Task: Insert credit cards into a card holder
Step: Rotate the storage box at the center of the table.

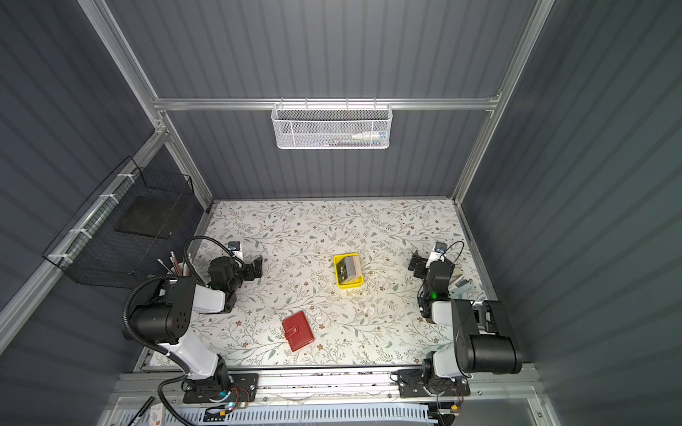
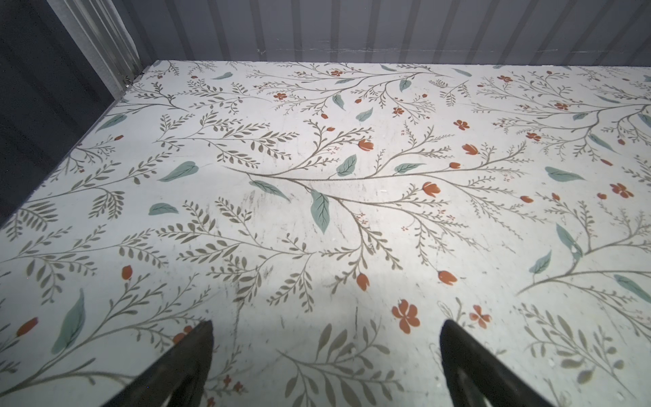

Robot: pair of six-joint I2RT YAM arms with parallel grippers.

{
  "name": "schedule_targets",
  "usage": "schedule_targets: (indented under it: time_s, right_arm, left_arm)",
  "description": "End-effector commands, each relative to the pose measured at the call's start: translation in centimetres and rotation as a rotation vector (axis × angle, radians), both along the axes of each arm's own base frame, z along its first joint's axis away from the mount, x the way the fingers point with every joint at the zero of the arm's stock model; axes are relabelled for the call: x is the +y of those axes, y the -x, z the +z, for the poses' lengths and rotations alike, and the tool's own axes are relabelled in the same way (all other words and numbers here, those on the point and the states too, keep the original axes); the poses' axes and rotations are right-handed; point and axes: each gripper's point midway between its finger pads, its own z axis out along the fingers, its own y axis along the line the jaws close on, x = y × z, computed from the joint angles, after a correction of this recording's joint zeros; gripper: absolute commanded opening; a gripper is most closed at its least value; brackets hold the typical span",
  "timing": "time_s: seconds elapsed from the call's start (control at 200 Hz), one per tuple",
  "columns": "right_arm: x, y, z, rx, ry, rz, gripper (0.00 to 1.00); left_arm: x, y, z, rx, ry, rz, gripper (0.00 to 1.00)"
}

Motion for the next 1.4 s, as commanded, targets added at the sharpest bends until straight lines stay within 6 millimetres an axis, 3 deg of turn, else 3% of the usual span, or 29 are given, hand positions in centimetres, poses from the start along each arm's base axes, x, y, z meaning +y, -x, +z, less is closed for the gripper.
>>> schedule_targets:
  time_s: [0.0,0.47,0.76,0.916,1.106,1.211,1.391]
  right_arm:
    - [0.1,-0.5,1.0,-0.026,0.004,0.003,0.99]
    - [0.1,-0.4,1.1,-0.03,0.004,0.004,0.99]
    - [-0.4,0.1,2.7,-0.06,0.015,-0.036,0.99]
    - [-0.7,0.4,3.9,0.017,-0.013,-0.07,0.99]
    - [-0.3,1.3,5.7,0.029,-0.113,-0.077,0.99]
    - [0.0,2.2,6.6,0.074,-0.186,-0.114,0.99]
    - [4.3,3.2,7.7,0.115,-0.295,0.058,0.99]
  left_arm:
    - [-0.5,-0.4,0.3,-0.016,-0.012,-0.025,1.0]
    - [-0.5,0.1,0.9,-0.042,-0.014,-0.026,1.0]
    - [-0.2,0.1,3.2,-0.002,-0.015,0.009,1.0]
    - [-0.4,0.3,5.6,0.006,-0.001,0.049,1.0]
    - [-3.4,0.4,9.2,0.042,0.081,0.0,1.0]
    - [-5.8,1.3,9.9,0.111,0.135,-0.051,1.0]
    - [-9.2,3.3,10.9,0.209,0.261,-0.136,1.0]
